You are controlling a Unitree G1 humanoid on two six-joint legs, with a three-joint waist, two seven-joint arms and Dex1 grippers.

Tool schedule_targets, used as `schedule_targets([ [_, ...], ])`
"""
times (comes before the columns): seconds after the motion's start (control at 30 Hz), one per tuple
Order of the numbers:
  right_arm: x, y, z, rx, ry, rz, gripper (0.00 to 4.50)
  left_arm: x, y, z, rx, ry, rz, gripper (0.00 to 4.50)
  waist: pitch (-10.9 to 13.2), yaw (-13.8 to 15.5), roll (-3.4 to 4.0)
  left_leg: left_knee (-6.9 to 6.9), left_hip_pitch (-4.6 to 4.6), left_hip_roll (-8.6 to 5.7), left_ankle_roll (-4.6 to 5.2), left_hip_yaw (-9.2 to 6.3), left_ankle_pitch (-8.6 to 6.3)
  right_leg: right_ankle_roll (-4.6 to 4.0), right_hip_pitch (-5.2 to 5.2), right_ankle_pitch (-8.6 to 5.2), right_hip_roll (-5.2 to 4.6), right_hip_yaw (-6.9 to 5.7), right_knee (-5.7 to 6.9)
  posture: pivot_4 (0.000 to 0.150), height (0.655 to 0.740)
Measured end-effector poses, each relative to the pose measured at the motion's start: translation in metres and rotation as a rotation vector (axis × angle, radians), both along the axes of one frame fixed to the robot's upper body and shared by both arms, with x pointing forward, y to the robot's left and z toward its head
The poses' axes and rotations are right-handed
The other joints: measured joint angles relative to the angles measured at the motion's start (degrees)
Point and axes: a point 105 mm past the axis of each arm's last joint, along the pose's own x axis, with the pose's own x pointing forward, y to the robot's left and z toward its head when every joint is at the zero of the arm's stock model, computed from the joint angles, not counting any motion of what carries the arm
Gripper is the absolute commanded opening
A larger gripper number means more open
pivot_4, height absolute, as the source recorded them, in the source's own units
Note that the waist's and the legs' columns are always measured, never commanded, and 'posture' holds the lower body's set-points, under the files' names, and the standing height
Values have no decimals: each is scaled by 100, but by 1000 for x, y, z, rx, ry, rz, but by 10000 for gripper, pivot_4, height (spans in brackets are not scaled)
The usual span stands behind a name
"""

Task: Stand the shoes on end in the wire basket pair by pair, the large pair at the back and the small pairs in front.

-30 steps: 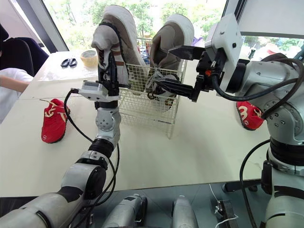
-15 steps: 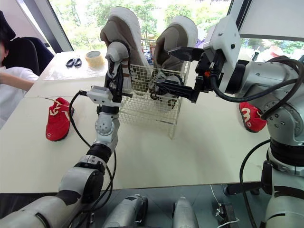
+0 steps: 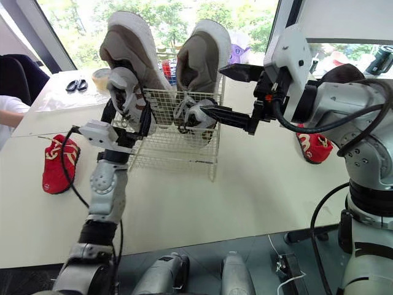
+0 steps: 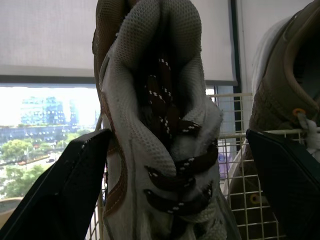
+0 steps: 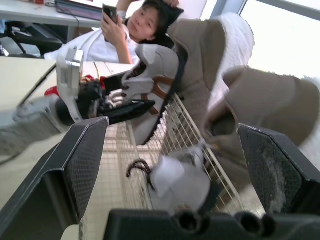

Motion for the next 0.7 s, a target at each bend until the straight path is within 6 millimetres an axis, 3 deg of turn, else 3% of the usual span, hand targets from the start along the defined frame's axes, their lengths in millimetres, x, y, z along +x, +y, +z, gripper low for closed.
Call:
schedule_targets([
  [0.17, 1, -3, -8, 2, 31, -5, 45000, -9, 19, -4, 21, 172, -43, 44344, 4, 88, -4, 9, -3, -1, -1, -5, 0, -1, 4, 0, -1, -3, 4, 1500, 7400],
  [0.4, 1, -3, -9, 3, 35, 1, 45000, -9, 29, 27, -116, 256, -118, 44344, 5, 207, -9, 15, -5, -4, -2, -9, -1, -2, 9, 3, -2, -8, 1, 1500, 7400],
  [0.53, 2, -5, -13, 6, 48, -3, 45000, -19, 33, 20, -42, 392, -201, 44344, 7, 166, -10, 7, -5, 0, -4, -8, 0, -4, 1, 2, 0, -6, 3, 1500, 7400],
  [0.7, 4, -15, -20, 41, 82, -42, 45000, -23, 60, 23, 50, 480, -205, 44344, 8, 204, -10, 9, -5, -1, -5, -9, 1, -6, 5, 2, -2, -8, 2, 1500, 7400],
])
